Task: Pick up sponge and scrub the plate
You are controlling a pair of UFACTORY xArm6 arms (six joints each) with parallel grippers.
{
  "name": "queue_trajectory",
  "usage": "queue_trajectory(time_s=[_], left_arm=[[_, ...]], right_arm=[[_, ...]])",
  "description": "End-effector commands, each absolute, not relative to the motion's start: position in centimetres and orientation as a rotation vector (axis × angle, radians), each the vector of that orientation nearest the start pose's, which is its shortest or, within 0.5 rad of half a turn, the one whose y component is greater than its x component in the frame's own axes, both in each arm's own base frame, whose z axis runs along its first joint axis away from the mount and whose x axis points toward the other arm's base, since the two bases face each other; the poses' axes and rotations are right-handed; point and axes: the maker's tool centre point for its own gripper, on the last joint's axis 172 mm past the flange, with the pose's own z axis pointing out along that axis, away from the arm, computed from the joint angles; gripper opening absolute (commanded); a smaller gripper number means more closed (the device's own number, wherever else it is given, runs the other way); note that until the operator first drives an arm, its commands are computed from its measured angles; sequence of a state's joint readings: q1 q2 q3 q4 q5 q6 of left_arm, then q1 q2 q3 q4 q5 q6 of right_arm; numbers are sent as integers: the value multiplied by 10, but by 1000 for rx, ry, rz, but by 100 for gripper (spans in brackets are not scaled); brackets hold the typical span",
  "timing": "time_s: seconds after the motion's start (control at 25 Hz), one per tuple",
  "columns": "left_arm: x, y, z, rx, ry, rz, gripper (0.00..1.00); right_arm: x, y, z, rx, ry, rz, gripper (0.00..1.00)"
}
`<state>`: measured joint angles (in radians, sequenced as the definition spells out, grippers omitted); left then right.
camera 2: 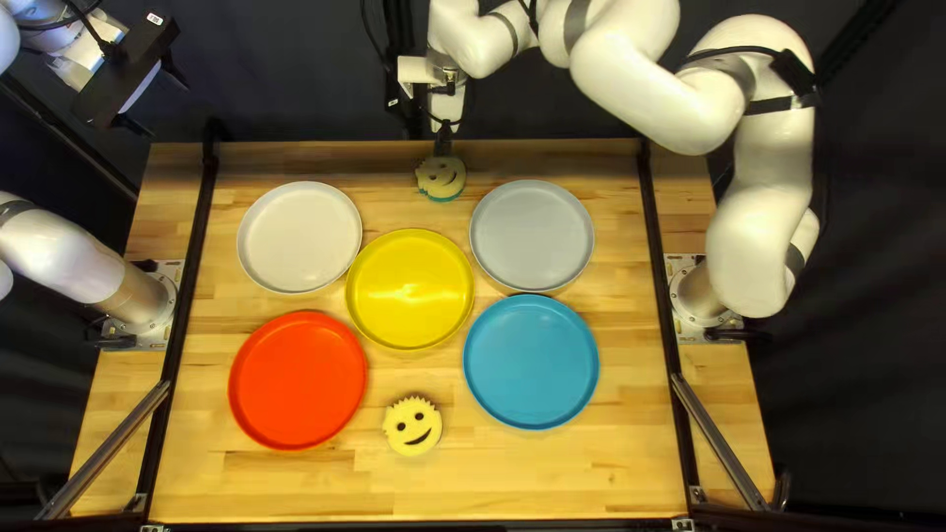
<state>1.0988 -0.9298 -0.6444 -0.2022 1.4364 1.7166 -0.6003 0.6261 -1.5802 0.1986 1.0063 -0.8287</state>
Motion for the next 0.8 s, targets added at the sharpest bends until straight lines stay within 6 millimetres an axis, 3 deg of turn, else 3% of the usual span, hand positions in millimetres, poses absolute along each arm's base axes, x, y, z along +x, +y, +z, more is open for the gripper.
queue_trajectory(time_s=[0.04, 0.8], left_arm=[[163, 207, 308, -2883, 899, -336, 100], [163, 207, 308, -2883, 899, -336, 100]], right_arm=[[514, -309, 52, -2976, -189, -82, 100], [513, -306, 35, -2952, -185, -47, 98]])
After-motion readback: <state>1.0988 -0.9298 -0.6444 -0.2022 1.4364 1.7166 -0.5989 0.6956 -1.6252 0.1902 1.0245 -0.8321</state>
